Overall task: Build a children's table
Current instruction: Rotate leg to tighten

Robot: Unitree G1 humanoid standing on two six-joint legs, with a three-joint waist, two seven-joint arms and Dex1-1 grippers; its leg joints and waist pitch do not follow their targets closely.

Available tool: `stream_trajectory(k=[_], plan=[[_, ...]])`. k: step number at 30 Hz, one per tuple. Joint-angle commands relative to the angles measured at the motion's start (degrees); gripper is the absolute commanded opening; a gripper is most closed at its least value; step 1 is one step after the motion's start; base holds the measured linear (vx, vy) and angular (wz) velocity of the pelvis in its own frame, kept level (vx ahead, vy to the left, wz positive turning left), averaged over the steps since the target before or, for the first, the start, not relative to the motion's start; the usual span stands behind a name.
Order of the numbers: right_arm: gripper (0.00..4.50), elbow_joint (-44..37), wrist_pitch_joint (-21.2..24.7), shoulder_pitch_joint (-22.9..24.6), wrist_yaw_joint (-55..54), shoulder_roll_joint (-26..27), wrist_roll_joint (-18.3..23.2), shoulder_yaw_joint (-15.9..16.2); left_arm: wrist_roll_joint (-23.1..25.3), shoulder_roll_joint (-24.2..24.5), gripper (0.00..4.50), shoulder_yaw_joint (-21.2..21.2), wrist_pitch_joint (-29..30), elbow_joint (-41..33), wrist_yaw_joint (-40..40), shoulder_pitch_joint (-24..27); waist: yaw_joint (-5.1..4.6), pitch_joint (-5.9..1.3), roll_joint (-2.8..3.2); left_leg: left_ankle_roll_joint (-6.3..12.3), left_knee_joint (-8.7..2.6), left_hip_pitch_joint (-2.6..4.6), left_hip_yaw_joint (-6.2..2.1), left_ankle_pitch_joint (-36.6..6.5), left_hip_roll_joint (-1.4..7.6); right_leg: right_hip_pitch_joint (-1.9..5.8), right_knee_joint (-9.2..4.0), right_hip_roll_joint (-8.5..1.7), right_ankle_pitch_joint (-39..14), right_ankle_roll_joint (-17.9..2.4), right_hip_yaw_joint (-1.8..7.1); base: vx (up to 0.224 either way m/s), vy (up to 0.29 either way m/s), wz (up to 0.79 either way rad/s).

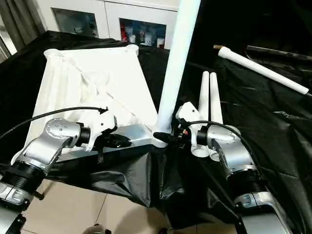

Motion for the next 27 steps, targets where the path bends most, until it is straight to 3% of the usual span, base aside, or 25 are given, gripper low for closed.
stream_trajectory(k=[1, 7, 11, 14, 17, 20, 22, 26, 27], plan=[[2.69, 0.6, -0.2, 0.4, 0.2, -0.3, -0.3, 1.0, -1.6, -0.5, 0.00, 0.6, -2.2, -1.5, -0.6, -0.7, 0.14, -5.39, -0.08, 4.49, -3.13, -0.31, 0.01, -1.5, 1.03, 5.26, -3.04, -4.57, -5.2, -10.7, 3.53, 0.000, 0.000, 0.00], [2.65, 1.0, -0.4, 0.8, -0.1, -0.1, -0.8, 1.1, -1.4, -0.5, 0.00, 0.9, -2.3, -1.3, -0.1, -0.8, 0.26, -5.45, -0.01, 4.70, -3.01, -0.35, -0.02, -0.9, 1.04, 5.22, -2.87, -4.55, -4.4, -10.7, 3.51, 0.000, 0.000, 0.00], [2.65, 4.3, 3.7, 0.0, -8.4, 2.6, -1.7, -0.6, -1.1, -2.1, 0.00, 2.5, -0.3, 0.2, 4.6, -1.7, 0.13, -5.28, -0.05, 4.13, -3.11, -0.39, -0.02, -1.5, 0.92, 5.21, -3.13, -4.53, -6.0, -10.4, 3.51, 0.000, 0.000, 0.00], [2.65, 10.4, 10.3, -2.5, -20.6, 6.9, -3.1, -2.5, -0.1, -5.4, 0.00, 4.3, 1.8, 3.7, 12.3, -4.2, -0.85, -4.88, -0.12, 1.48, -3.41, -0.20, -0.08, -4.7, 0.48, 5.13, -4.27, -4.41, -14.5, -7.9, 3.29, 0.000, 0.000, 0.00], [2.64, 16.8, 12.5, -6.1, -31.5, 12.6, -2.3, -5.1, 1.7, -9.2, 0.00, 5.5, 4.5, 8.3, 21.8, -7.7, -1.05, -4.73, 0.05, 0.89, -3.50, 0.10, -0.09, -6.4, 0.41, 4.74, -5.05, -4.49, -19.8, -5.9, 3.22, 0.000, 0.000, 0.00], [2.64, 21.4, 11.2, -9.0, -39.5, 17.1, -2.1, -6.2, 2.1, -12.8, 0.00, 6.9, 7.8, 11.0, 29.8, -10.1, -1.17, -4.73, 0.19, 0.16, -3.47, 0.19, -0.21, -7.2, 0.36, 4.53, -5.56, -4.70, -23.7, -4.6, 3.05, 0.000, 0.000, 0.00], [2.64, 23.8, 9.9, -10.8, -43.4, 19.9, -1.8, -7.0, 2.7, -14.8, 0.00, 7.1, 8.8, 11.9, 33.4, -10.9, -1.21, -4.80, -0.09, 0.70, -3.47, 0.00, -0.18, -7.3, 0.37, 4.60, -5.57, -4.64, -23.5, -4.1, 2.99, 0.000, 0.000, 0.00], [2.64, 26.2, 8.7, -12.9, -46.4, 22.7, -1.9, -7.7, 3.3, -16.6, 0.00, 6.6, 9.3, 12.5, 35.4, -11.2, -1.23, -4.82, 0.04, 1.16, -3.55, -0.03, -0.29, -7.7, 0.34, 4.47, -5.64, -4.51, -23.1, -3.5, 2.75, 0.000, 0.000, 0.00], [2.99, 26.5, 8.5, -13.3, -46.2, 23.2, -1.7, -8.0, 3.3, -16.7, 0.00, 6.5, 9.1, 12.3, 35.2, -11.1, -1.16, -4.79, -0.25, 1.50, -3.63, -0.08, -0.30, -7.5, 0.43, 4.45, -5.51, -4.56, -22.4, -3.5, 2.81, 0.000, 0.000, 0.00]])
